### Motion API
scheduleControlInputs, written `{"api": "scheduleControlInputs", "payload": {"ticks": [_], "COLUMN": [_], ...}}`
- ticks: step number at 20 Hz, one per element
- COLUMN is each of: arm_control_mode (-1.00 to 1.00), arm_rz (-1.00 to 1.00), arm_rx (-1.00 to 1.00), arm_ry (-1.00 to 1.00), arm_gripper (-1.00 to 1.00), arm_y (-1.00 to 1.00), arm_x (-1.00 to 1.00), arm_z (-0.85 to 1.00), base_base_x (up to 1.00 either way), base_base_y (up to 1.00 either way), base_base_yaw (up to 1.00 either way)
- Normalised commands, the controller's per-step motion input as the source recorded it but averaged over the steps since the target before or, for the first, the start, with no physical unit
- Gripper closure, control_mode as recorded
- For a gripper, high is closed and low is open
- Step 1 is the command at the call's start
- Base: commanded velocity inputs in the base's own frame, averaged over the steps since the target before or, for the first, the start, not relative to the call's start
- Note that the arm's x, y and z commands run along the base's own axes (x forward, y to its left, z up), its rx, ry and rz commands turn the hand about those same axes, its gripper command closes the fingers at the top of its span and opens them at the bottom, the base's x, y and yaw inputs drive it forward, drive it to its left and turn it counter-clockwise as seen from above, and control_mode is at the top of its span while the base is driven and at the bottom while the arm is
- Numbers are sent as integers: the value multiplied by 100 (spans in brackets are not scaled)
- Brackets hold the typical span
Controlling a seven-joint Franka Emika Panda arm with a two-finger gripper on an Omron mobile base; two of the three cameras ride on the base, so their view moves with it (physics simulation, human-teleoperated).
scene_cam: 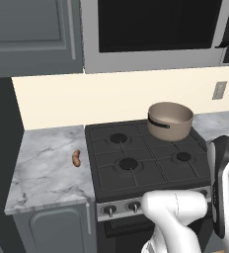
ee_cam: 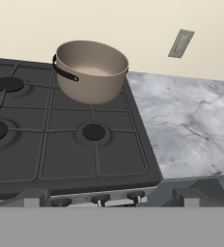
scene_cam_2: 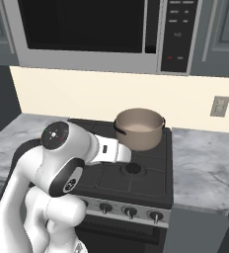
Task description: Turn on the burner for the pot on the stove. Wait thirty seconds for the pot to heat up. Then add the potato to the pot.
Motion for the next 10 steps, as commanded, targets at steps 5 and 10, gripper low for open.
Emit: {"api": "scheduleControlInputs", "payload": {"ticks": [5, 10], "arm_control_mode": [-100, -100], "arm_rz": [0, 0], "arm_rx": [0, 0], "arm_ry": [0, 0], "arm_gripper": [-100, -100], "arm_y": [0, 0], "arm_x": [0, 0], "arm_z": [0, 0], "base_base_x": [0, 0], "base_base_y": [0, 0], "base_base_yaw": [0, 0]}}
